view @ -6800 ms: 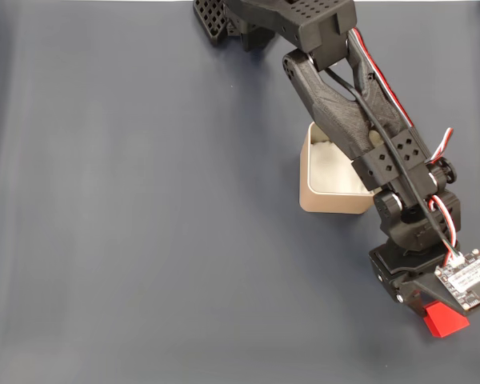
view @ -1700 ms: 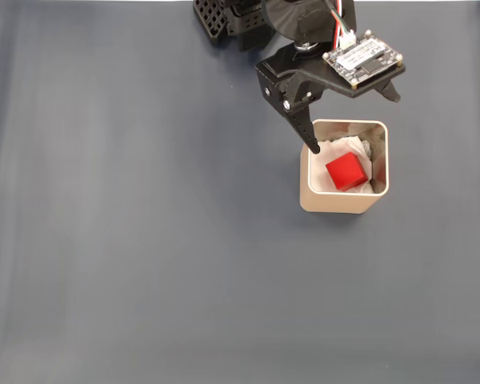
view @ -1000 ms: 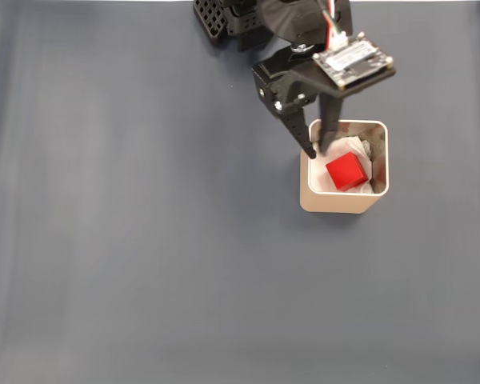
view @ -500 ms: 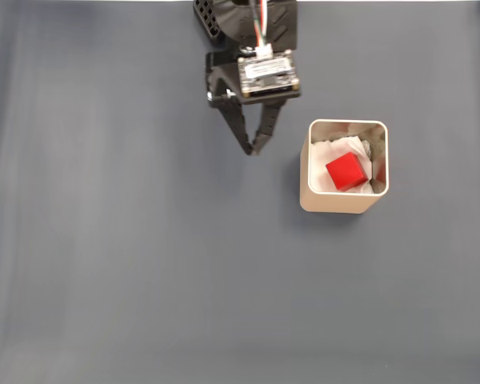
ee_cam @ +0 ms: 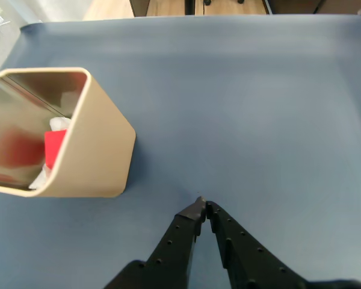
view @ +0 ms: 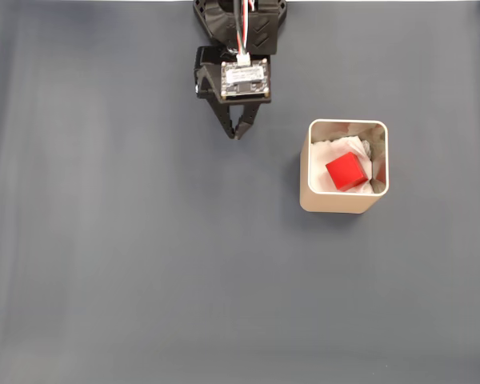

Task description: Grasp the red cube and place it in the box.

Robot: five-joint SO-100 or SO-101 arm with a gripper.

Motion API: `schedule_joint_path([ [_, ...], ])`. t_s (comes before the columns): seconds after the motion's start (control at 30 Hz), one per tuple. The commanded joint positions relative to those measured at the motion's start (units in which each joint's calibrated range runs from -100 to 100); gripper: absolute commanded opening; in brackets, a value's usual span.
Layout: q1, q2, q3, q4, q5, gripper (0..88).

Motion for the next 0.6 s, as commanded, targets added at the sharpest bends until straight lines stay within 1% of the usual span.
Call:
schedule_joint_path([
  [0.0, 1.28, -2.81, 2.36, 0.49, -0.59, 0.2],
  [0.3, 1.84, -8.52, 10.29, 2.30, -0.98, 0.2],
  [0.4, 1.35, -9.99, 10.66, 6.56, -0.34, 0.2],
  [0.57, 0.35, -10.08, 10.75, 10.50, -0.29, 0.2],
])
